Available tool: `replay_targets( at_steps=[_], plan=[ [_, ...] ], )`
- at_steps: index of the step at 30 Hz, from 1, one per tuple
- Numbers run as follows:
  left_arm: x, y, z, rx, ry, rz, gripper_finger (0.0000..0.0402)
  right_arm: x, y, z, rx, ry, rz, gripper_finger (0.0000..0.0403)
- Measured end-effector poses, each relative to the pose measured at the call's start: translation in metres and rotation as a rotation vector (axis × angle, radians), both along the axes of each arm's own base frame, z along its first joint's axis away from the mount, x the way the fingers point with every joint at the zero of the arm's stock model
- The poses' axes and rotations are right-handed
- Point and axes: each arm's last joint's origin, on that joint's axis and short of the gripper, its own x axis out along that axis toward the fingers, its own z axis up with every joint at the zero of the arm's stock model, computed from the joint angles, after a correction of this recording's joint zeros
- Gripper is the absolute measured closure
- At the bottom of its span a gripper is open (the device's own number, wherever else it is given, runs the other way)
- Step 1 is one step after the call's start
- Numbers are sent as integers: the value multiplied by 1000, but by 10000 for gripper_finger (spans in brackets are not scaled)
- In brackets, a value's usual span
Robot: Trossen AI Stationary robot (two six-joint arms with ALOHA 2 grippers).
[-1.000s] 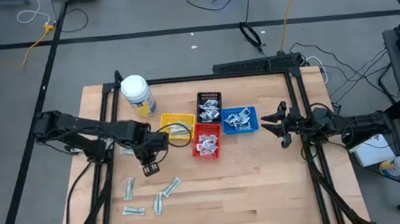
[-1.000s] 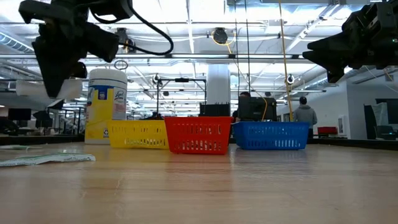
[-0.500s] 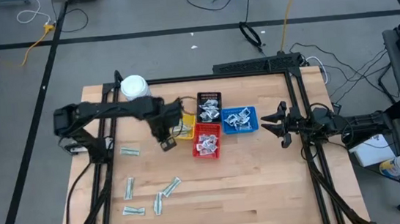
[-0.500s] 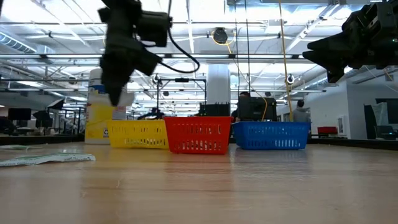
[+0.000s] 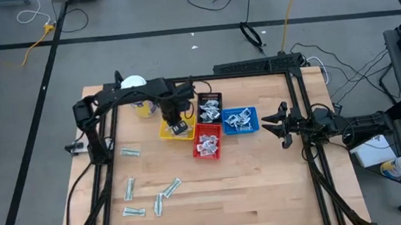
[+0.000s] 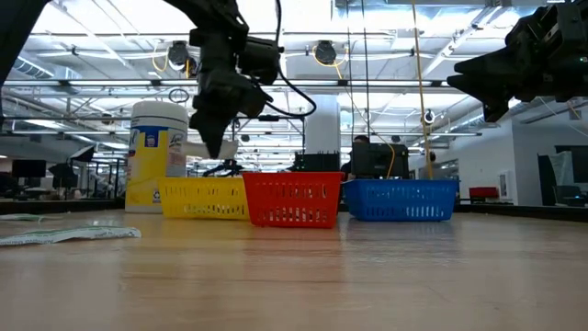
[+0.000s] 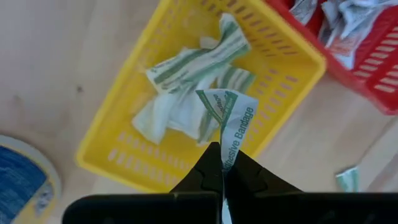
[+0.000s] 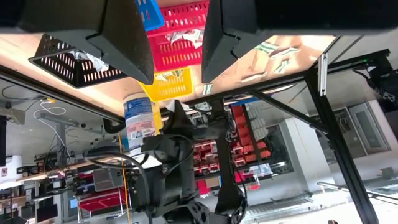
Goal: Pick & Place First Aid Supplies
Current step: Put the bandage pack into the yellow bin
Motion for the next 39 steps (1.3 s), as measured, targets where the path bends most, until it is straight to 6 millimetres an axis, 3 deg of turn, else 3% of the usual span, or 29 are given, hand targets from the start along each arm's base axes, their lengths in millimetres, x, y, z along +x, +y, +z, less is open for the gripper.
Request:
replay_targets(
  at_steps=[16, 20, 30, 39],
  plan=[
    [3, -19, -47, 121, -86, -387, 400, 0, 0, 0, 0, 0, 0, 273],
    [3, -20, -51, 143, -84, -415, 396, 0, 0, 0, 0, 0, 0, 273],
    [3, -20, -50, 153, -86, -440, 302, 0, 0, 0, 0, 0, 0, 273],
    [9, -13, -32, 186, -92, -419, 218, 0, 0, 0, 0, 0, 0, 273]
  ],
)
